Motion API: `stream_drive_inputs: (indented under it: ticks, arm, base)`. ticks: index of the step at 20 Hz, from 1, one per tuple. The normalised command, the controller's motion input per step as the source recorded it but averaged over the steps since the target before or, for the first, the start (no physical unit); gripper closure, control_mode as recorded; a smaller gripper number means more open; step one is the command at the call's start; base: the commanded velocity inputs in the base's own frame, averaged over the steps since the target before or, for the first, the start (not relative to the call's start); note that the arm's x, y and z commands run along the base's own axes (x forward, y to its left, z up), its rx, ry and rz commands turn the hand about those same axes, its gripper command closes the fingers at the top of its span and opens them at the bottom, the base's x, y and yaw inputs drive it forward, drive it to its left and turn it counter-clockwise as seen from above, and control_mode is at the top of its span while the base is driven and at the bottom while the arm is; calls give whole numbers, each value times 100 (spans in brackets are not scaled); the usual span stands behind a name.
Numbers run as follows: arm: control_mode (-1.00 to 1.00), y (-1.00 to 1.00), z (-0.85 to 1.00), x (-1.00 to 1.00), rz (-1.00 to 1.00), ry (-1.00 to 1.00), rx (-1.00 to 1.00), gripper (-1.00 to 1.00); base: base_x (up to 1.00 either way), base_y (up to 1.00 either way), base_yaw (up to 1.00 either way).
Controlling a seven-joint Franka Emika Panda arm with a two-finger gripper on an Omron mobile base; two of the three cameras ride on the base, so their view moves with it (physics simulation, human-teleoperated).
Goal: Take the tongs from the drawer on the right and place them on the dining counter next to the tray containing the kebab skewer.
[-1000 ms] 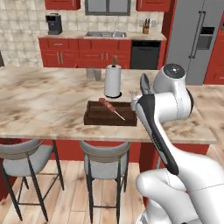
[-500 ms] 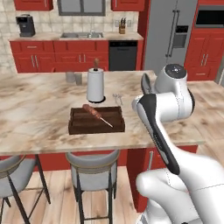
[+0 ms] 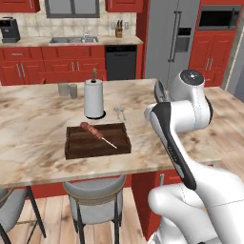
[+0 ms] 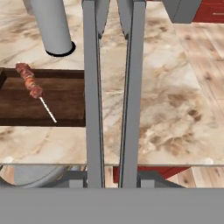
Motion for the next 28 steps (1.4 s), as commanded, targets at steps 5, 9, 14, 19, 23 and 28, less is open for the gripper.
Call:
stream_drive_inputs:
  ticks: [5,9,14,19,23,28]
  arm:
    - [100,0,0,0,0,0,0,100]
    - [100,0,0,0,0,0,0,100]
    - [100,0,0,0,0,0,0,100]
    - [100,0,0,0,0,0,0,100]
    - [-100,11,-22,34,0,7,0,100]
    - [-100,19,-34,57,0,5,0,100]
  base:
    - [32,23,-12]
    - [25,32,-6]
    - [8,17,0]
    - [2,10,0]
    - [7,3,0]
    - [0,0,0]
